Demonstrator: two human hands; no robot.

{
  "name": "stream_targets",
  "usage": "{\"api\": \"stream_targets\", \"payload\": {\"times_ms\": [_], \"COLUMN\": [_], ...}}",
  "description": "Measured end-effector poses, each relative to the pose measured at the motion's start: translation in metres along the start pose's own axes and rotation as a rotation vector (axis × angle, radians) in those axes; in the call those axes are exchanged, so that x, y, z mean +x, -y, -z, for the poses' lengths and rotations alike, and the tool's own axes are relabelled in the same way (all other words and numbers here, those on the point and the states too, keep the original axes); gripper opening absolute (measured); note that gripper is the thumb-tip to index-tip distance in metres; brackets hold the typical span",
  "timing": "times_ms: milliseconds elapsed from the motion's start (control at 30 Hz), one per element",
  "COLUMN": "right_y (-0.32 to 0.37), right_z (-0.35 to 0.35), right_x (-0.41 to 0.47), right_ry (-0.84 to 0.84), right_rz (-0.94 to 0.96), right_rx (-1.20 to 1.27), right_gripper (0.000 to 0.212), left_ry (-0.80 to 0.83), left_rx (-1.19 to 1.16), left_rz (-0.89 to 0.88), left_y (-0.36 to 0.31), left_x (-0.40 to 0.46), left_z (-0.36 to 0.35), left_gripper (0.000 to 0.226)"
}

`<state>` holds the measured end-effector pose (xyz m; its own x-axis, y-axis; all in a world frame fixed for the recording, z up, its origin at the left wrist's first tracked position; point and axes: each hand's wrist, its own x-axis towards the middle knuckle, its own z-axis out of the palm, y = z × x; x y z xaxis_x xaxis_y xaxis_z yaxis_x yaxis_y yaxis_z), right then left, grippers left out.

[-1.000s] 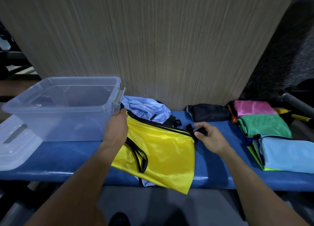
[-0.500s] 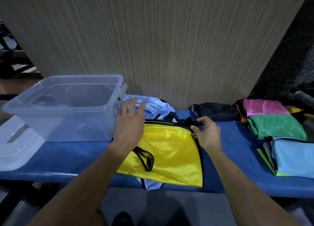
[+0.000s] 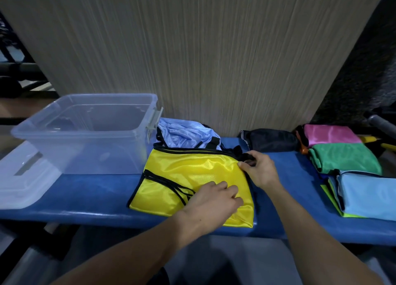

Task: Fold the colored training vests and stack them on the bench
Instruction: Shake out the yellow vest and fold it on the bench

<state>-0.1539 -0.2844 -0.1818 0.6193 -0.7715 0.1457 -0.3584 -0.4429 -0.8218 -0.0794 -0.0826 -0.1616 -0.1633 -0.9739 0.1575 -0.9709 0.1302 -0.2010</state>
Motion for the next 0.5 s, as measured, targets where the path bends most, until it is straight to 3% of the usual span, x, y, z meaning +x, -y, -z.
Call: {"api": "stream_targets", "payload": {"times_ms": [67,200,367,500], "right_y": [0.001,0.003,0.005,0.01], "right_z": [-0.003,-0.005,-0.02,-0.027], "right_x": [0.003,0.013,0.018,0.01], "right_ry": [-0.022,-0.026,-0.066,-0.12], "right_rz": [-0.009,-0.045,-0.096,-0.105], "right_rx": [0.01,-0.031,-0.147,-0.286], "right_gripper": [0.01,0.032,0.023,0.021], "left_ry": [0.024,0.107,0.191,0.245], "left_rx": [-0.094,-0.265,-0.418,-0.314], "left_rz": [0.006,-0.035,0.057,0.172], "left_y": [0.002,0.009,0.017,0.029], "left_x": [0.0,-0.004,-0.012,-0.02], "left_z": [-0.001,0.004,0.019,0.03], "left_gripper": [0.023,0.013,0.023,0.033]}}
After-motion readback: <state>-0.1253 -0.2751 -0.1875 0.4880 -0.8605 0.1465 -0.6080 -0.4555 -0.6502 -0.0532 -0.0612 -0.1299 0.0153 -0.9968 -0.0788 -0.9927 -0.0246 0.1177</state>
